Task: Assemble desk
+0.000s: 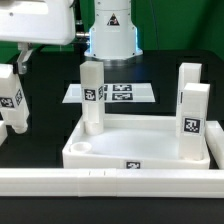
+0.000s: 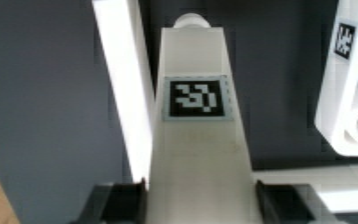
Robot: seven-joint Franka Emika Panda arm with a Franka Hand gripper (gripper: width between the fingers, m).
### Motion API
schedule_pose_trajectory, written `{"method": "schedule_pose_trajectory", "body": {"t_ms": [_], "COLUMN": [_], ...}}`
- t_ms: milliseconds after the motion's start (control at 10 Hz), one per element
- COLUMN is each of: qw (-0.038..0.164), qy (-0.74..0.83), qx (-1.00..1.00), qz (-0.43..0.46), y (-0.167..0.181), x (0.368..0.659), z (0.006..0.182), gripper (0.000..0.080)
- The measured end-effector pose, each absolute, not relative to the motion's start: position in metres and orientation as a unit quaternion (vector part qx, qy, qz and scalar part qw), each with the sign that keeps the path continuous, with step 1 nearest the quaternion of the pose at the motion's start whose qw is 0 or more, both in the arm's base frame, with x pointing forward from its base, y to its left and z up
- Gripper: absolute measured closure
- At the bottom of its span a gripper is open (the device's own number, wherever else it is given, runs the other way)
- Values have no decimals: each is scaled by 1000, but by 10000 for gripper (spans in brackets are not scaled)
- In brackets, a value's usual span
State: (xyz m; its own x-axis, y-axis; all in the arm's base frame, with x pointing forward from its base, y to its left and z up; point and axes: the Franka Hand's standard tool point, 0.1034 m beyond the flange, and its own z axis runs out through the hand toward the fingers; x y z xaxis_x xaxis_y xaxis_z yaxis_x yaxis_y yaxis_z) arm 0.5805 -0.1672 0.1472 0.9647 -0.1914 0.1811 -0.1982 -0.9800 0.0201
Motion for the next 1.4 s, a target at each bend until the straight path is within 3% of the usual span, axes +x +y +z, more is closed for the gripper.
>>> {"method": "schedule_pose_trajectory", "body": {"t_ms": [200,700,800,1000,1400], "qw": [0,9,25,30,22], "qy": [-109,-100,-97,-93,-97], "qx": [988,987,979,971,972], "qz": [105,128,177,218,212], "y": [-142,-135,-129,-109,-99], "x": [598,606,613,618,621], "z": [166,167,172,175,172], "gripper": [511,511,511,511,511]}}
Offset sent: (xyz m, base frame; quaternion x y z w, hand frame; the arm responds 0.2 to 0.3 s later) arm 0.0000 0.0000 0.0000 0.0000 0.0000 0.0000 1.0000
